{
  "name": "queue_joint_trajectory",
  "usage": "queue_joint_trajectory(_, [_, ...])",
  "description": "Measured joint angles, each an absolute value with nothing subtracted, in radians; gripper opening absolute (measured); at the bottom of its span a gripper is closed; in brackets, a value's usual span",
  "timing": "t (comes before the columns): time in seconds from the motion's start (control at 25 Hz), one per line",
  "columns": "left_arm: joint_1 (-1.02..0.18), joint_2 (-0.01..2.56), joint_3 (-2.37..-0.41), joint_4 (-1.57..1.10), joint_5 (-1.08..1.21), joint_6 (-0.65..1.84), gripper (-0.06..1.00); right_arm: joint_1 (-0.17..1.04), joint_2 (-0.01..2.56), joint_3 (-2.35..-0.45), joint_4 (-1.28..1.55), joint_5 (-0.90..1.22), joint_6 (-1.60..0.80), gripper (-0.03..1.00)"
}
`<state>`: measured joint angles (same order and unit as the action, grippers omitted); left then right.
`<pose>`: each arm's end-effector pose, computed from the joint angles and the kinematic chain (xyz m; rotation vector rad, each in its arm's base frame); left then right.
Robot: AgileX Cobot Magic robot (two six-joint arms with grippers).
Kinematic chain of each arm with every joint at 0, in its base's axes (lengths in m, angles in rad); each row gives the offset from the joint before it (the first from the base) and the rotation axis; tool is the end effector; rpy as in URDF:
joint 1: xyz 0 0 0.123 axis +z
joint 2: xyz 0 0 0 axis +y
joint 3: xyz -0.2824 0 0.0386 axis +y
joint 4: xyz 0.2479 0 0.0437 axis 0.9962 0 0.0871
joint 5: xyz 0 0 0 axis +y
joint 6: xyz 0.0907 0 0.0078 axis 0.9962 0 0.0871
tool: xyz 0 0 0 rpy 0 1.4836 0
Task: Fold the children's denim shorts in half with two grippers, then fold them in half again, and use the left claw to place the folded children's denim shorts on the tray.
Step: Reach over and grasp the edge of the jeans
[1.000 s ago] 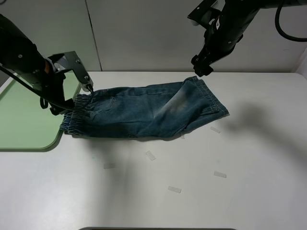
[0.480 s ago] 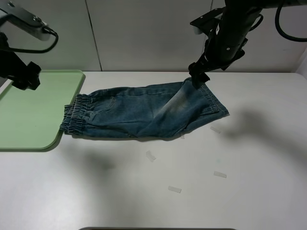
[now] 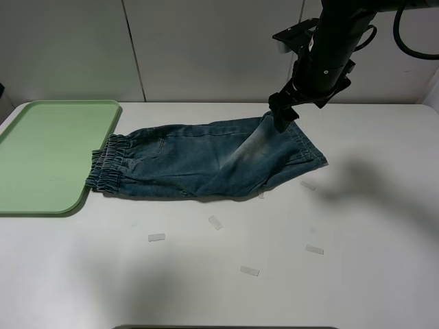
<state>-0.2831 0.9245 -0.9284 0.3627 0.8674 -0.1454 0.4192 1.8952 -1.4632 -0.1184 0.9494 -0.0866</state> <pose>0.1729 -0.0246 0.3570 0.2939 2.2708 0.2196 0.3643 0.1528 0.2271 -0.7897 2.7390 -0.0833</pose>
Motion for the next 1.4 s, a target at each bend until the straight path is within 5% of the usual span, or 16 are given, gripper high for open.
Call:
queue_joint_trajectory(0.88, [-0.283, 0.183, -0.6, 0.193, 1.007, -0.144, 0.93, 0.419, 1.895, -1.463, -0.071, 0.947, -0.082, 0.7])
queue_joint_trajectory(1.4, [-0.283, 0.103, -0.488, -0.039, 1.051, 0.012, 0.91, 0.419, 1.895, -1.463, -0.066, 0.944, -0.082, 0.7])
